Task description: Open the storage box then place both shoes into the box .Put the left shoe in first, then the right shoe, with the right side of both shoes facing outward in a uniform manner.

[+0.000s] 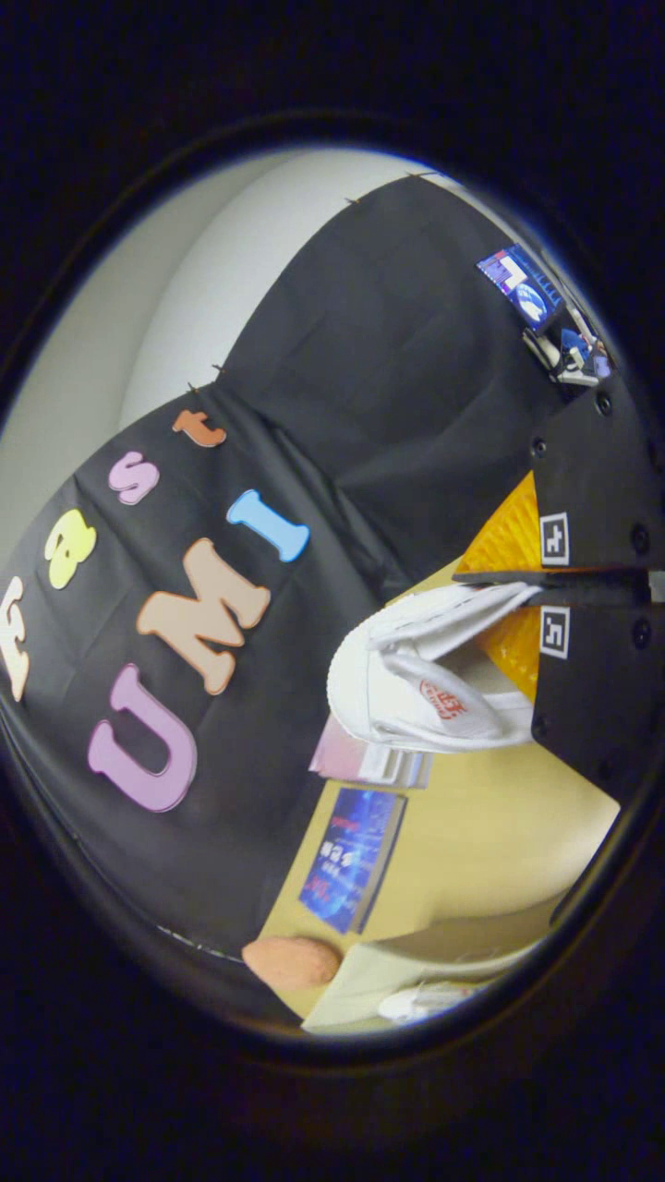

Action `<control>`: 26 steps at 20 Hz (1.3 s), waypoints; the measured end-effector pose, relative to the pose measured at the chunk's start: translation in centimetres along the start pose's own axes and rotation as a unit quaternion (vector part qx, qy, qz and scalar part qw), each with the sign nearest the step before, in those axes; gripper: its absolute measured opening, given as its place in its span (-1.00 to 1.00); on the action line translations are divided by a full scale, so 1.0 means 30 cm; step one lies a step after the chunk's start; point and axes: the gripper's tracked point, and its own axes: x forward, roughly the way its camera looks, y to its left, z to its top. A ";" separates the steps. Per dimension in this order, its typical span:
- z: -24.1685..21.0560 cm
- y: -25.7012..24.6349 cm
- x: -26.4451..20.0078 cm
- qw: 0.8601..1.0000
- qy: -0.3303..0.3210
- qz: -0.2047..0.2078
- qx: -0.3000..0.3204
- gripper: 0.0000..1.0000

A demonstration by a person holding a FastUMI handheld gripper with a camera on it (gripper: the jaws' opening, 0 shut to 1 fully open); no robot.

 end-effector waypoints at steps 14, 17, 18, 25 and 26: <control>0.010 0.764 -0.345 0.960 0.085 0.234 0.126 -0.94; -0.080 0.810 -0.327 0.957 0.115 0.243 0.110 -0.94; -0.108 0.830 -0.321 0.955 0.124 0.248 0.102 -0.91; -0.220 0.904 -0.304 0.941 0.178 0.276 0.082 -0.46; -0.218 0.922 -0.313 0.937 0.180 0.288 0.085 -0.35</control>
